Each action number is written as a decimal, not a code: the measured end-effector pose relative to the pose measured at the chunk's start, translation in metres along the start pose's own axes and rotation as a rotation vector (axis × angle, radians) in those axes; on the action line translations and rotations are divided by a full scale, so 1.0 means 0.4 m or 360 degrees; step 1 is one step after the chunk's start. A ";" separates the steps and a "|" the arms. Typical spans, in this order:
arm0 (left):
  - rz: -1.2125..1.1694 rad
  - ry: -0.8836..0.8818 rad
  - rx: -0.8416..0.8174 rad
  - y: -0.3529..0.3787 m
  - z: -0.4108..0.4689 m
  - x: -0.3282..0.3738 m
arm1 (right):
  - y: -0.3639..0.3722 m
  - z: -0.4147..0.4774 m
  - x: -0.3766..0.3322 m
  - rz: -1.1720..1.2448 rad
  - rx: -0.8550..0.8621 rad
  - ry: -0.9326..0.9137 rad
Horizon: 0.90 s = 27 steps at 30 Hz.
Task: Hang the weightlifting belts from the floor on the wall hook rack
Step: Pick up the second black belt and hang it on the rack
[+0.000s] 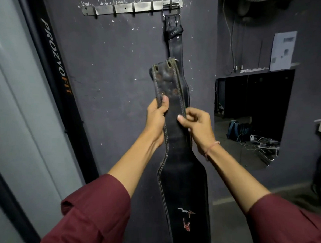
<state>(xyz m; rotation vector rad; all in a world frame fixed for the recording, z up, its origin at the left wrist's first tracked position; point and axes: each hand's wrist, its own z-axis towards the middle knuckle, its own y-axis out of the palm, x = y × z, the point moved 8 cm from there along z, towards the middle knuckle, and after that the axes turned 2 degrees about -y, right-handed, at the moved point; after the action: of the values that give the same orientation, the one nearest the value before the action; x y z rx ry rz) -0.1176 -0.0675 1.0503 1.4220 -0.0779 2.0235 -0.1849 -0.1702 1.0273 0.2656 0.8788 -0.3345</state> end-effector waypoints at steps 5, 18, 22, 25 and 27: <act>0.0046 0.0039 0.0054 -0.004 -0.009 -0.008 | 0.013 -0.075 0.088 0.0200 -0.0035 0.0145; 0.0533 0.0221 0.0097 -0.125 -0.017 0.046 | 0.167 0.056 0.017 0.0234 0.0063 0.0023; 0.0835 0.0333 0.0128 -0.178 -0.099 -0.007 | 0.190 0.048 0.045 0.0291 0.0202 0.0064; 0.1014 0.0280 0.0014 -0.235 -0.192 -0.149 | 0.179 0.050 0.053 0.0422 0.0273 0.0147; 0.1110 0.0229 0.0033 -0.272 -0.223 -0.215 | 0.179 0.041 0.057 0.0435 0.0268 0.0190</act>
<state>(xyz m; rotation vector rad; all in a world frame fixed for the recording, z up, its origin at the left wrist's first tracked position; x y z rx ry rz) -0.1153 0.0130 0.9063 1.3716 -0.5587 2.6799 -0.1318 -0.1148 1.0259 0.5603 0.9197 -0.1384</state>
